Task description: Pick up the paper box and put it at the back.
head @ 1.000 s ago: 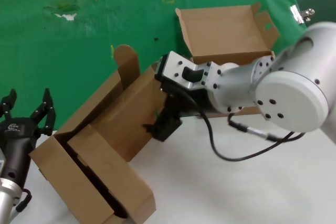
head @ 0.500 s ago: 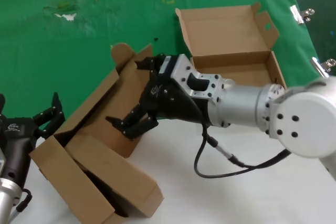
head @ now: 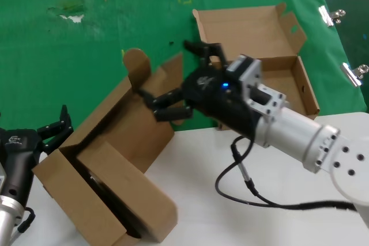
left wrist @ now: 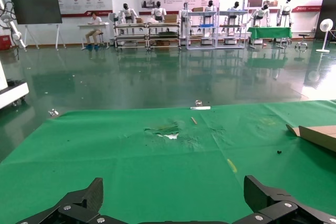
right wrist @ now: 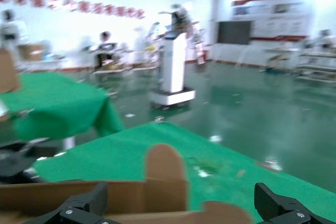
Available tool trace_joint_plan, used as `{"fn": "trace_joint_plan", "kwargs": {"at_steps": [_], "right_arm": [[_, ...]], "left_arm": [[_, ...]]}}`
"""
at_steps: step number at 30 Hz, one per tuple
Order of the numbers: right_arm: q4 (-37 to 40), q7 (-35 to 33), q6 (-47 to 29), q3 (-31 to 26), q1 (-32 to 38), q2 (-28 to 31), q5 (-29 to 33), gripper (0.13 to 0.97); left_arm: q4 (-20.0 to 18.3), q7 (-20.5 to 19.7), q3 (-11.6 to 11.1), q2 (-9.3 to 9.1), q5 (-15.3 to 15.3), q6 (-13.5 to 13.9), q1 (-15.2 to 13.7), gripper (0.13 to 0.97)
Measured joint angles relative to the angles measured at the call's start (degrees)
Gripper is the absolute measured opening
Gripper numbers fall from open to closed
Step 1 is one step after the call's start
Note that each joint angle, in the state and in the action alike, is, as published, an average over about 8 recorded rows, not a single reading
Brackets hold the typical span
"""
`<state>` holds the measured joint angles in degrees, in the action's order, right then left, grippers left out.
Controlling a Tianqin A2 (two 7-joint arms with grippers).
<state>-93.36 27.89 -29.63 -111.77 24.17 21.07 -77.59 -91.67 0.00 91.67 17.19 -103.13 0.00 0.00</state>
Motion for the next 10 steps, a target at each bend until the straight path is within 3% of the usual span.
{"fn": "trace_joint_plan", "kwargs": {"at_steps": [10], "right_arm": [[0.58,-9.56,10.15,6.89,-8.28,-1.33,-8.76,0.966]], "left_arm": [[0.00,0.00,0.00,0.00,0.00,0.00,0.00,0.943]]}}
